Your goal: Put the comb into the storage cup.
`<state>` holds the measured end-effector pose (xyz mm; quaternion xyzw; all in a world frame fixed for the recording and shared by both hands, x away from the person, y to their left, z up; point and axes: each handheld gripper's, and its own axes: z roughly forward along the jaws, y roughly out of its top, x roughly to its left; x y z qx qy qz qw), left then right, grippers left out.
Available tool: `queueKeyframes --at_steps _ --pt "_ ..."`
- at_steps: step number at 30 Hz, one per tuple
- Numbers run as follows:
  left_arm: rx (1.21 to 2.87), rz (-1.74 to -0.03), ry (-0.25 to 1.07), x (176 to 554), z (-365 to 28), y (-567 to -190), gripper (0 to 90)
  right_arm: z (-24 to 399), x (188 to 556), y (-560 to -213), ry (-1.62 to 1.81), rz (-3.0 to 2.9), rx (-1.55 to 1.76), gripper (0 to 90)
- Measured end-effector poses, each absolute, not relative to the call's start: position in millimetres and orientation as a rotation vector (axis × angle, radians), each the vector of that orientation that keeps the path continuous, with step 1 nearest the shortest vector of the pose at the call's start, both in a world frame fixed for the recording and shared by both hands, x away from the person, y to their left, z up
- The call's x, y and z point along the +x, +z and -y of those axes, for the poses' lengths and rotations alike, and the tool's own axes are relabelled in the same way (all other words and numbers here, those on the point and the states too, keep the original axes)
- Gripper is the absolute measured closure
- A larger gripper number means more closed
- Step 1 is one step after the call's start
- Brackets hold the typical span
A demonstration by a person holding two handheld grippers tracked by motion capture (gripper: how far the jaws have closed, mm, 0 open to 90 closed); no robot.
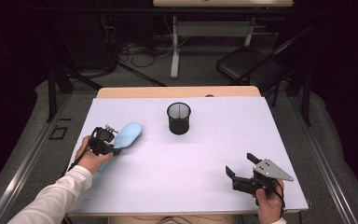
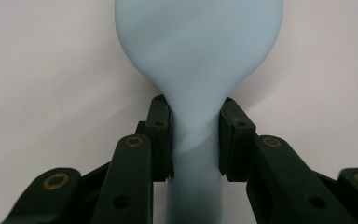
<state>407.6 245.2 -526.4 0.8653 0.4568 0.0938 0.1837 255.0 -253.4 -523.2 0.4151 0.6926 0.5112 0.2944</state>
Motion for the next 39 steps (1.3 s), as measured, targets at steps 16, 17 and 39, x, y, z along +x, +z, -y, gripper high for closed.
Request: queueKeyframes --at_steps 16,17,39 --pt "2.352 -1.315 0.343 405 -256 -512 69.6 253 256 -523 1.358 -1.846 1.100 7.8" --pt "2.352 -1.315 0.343 405 -256 -512 69.6 253 256 -523 1.357 -1.846 1.100 7.8" --pt "2.310 -1.238 0.453 394 -239 -481 69.6 253 256 -524 1.357 -1.847 1.102 7.8"
